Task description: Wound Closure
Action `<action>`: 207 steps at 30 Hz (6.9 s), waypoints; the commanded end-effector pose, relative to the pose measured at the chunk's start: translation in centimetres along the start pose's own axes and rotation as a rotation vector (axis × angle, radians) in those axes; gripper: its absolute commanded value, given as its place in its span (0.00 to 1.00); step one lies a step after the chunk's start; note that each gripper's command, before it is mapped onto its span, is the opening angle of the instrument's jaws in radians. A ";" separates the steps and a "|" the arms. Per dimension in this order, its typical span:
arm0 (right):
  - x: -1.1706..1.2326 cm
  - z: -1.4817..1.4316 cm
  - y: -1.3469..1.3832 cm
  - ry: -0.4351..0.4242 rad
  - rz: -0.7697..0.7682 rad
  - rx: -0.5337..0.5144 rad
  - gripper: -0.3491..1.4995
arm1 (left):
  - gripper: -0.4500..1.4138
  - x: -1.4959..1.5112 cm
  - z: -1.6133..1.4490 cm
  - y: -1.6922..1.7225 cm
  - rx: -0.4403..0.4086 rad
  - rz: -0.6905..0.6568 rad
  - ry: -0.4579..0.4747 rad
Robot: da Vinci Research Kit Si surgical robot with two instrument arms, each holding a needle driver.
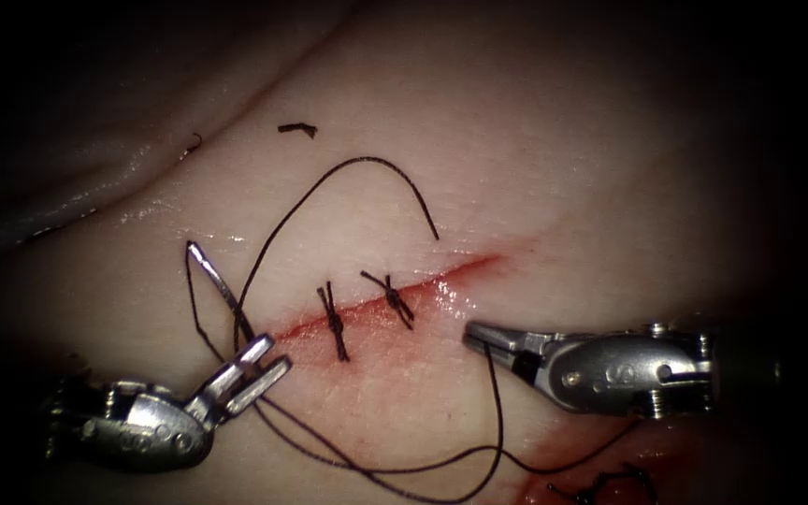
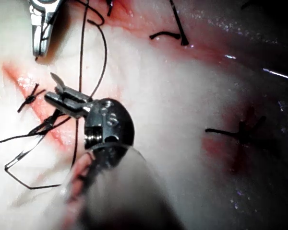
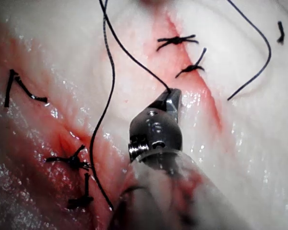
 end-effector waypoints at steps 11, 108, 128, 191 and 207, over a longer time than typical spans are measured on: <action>1.55 -0.73 -1.02 0.037 -0.069 0.222 0.00 | 0.00 -0.03 0.04 0.10 -0.001 -0.001 0.001; 1.65 -0.80 -0.66 0.125 -0.158 0.132 0.88 | 0.00 -0.06 0.05 0.12 -0.014 0.004 0.000; 0.77 -0.97 0.06 0.178 0.212 -0.002 0.98 | 0.00 -0.08 0.03 0.10 -0.017 0.004 0.003; -0.01 -0.12 -0.25 0.105 0.063 0.176 0.00 | 0.00 -0.09 0.08 0.17 -0.029 0.009 0.000; 1.28 -0.85 -0.86 0.166 -0.033 0.334 0.00 | 0.00 -0.08 0.09 0.18 -0.029 0.009 0.001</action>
